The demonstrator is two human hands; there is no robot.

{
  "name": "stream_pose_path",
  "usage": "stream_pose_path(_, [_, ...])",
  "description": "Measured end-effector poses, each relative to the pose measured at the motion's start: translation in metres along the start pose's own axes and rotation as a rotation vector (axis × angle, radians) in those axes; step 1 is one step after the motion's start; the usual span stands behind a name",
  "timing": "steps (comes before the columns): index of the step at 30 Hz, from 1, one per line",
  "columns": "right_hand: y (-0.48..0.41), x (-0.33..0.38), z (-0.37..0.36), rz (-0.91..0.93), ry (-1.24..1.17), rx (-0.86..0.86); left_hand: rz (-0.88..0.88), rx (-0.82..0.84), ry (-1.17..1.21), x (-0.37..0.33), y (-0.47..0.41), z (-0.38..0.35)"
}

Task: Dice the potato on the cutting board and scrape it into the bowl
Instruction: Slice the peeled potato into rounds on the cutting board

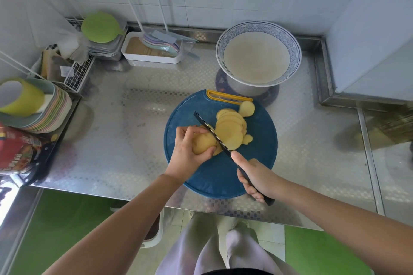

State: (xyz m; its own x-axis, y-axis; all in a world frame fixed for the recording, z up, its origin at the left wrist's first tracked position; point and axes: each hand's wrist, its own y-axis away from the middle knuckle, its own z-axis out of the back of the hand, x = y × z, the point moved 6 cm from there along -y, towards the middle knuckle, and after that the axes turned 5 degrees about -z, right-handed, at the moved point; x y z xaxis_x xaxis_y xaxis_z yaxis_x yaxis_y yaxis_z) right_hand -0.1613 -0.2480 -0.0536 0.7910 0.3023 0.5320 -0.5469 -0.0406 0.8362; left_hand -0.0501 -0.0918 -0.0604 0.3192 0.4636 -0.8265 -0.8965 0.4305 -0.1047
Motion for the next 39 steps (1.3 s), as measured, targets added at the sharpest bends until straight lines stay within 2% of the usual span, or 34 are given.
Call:
stream_pose_path(6, [-0.006, -0.002, -0.002, 0.015, -0.011, -0.009, -0.023, 0.004, 0.004, -0.001, -0.001, 0.000])
stream_pose_path(12, [-0.004, 0.002, -0.002, -0.036, -0.035, 0.037, -0.045, -0.009, -0.024, 0.000, 0.000, 0.000])
stream_pose_path(17, [-0.002, 0.004, -0.004, -0.101, -0.047, 0.056, -0.130, -0.018, -0.060, -0.004, 0.007, -0.007])
stream_pose_path(32, [-0.025, 0.000, -0.014, -0.021, -0.103, -0.002, -0.020, 0.093, 0.026, 0.005, -0.007, 0.000])
stream_pose_path(39, [-0.030, -0.001, -0.015, -0.036, -0.114, 0.022, -0.088, 0.063, -0.020, 0.001, -0.005, -0.001])
